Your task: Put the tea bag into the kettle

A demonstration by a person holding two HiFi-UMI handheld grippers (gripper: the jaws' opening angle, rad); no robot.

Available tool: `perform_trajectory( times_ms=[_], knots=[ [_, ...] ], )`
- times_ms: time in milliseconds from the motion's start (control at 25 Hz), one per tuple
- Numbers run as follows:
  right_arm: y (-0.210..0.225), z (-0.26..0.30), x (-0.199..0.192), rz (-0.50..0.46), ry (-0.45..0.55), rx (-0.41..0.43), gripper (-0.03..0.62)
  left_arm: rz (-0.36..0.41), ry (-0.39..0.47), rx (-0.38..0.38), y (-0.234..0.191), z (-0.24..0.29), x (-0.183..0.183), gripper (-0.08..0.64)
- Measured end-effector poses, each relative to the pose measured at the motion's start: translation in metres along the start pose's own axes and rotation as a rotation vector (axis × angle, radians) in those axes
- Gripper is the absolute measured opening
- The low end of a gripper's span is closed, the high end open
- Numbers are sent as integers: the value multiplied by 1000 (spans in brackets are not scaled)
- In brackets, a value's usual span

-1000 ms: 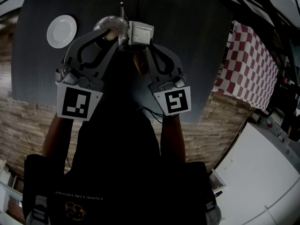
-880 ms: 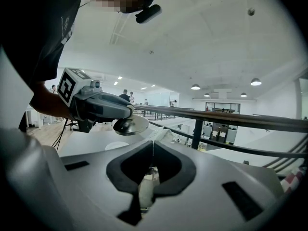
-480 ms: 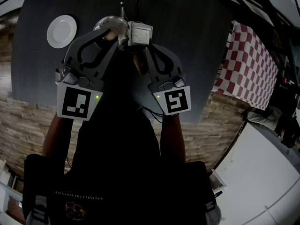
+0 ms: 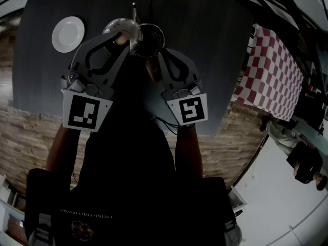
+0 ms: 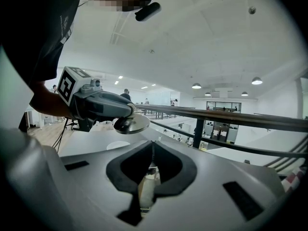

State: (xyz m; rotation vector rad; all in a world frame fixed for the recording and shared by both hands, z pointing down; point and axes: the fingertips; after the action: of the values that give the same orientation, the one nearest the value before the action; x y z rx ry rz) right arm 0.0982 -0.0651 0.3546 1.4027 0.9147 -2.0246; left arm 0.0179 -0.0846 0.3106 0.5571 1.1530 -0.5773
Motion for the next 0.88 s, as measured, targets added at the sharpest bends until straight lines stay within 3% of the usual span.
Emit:
perform_trajectory(
  times_ms=[880],
  knots=[
    [9,-11,4,10,-2,-53,21,13,9,-9,5,-3,9,97]
  ],
)
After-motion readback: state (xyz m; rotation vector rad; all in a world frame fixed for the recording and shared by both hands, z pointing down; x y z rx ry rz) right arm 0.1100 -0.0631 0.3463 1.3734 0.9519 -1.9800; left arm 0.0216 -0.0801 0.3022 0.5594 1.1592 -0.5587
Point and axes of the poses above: the fingertips, and each gripper's own axes: z forward along the fingers, y to its right, x out of its top, and after that the axes turned 11 degrees about -z, right-handed
